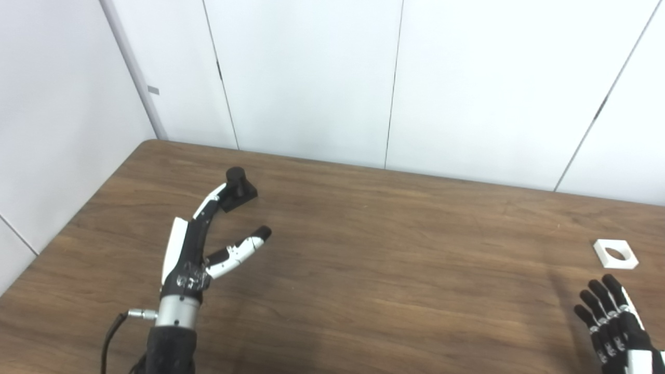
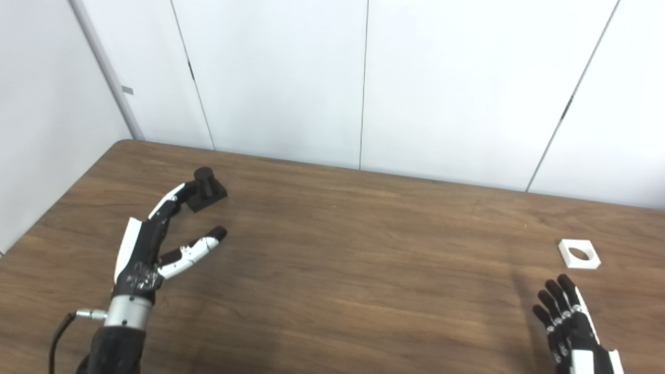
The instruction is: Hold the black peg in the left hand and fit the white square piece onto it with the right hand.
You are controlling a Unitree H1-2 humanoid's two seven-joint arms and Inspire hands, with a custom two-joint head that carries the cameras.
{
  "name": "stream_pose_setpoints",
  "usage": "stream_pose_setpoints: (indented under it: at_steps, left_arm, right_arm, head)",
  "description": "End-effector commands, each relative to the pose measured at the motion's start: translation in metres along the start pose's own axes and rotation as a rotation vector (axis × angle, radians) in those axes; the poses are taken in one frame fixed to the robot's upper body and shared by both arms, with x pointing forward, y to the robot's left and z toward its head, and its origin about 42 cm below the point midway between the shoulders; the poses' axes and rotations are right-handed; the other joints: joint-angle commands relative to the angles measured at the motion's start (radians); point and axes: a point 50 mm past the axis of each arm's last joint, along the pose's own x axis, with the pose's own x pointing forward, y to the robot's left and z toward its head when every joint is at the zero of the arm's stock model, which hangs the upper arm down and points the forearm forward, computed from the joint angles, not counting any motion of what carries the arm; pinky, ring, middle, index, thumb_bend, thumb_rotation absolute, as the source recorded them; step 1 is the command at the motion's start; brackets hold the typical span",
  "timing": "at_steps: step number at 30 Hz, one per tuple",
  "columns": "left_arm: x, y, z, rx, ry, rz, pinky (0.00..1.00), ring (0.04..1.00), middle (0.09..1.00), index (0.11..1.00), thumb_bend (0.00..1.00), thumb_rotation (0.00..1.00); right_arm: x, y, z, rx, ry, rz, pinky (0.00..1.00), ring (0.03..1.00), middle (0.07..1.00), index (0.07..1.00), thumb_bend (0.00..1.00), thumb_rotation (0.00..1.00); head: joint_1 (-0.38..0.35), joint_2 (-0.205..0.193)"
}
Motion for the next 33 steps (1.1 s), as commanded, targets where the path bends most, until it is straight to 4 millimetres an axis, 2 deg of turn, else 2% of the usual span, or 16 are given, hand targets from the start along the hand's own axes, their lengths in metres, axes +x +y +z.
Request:
stream_pose_setpoints:
  at_steps: [1, 9, 21, 28, 33]
  left_arm:
    - [0.014, 0.013, 0.012, 0.071, -0.043, 0.044, 0.96, 0.932, 0.892, 0.868, 0.81, 0.41]
    - [0.043, 0.025, -0.007, 0.187, 0.016, 0.088, 0.98, 0.962, 0.919, 0.851, 0.83, 0.44]
    - [0.084, 0.030, -0.024, 0.352, 0.110, 0.139, 0.90, 0.970, 0.917, 0.842, 0.88, 0.47]
    - [0.107, 0.028, -0.038, 0.417, 0.154, 0.090, 1.00, 0.979, 0.937, 0.857, 0.89, 0.45]
    - [0.120, 0.025, -0.046, 0.435, 0.194, 0.065, 1.00, 0.978, 0.932, 0.848, 0.91, 0.44]
  right_arm:
    - [-0.021, -0.010, -0.018, -0.008, 0.070, -0.014, 0.90, 0.925, 0.932, 0.932, 0.74, 0.91]
    - [-0.021, -0.008, -0.019, -0.012, 0.073, -0.008, 0.92, 0.942, 0.943, 0.943, 0.72, 0.92]
    - [-0.022, -0.008, -0.020, -0.012, 0.065, -0.007, 0.95, 0.954, 0.959, 0.956, 0.68, 0.94]
    - [-0.022, -0.006, -0.020, 0.004, 0.063, -0.005, 0.95, 0.956, 0.957, 0.951, 0.66, 0.92]
    - [-0.022, -0.005, -0.020, 0.002, 0.064, -0.002, 0.96, 0.965, 0.960, 0.955, 0.66, 0.92]
  head:
    - [0.001, 0.001]
    - [0.003, 0.000]
    - [0.005, 0.004]
    - [0.005, 0.006]
    - [0.001, 0.006]
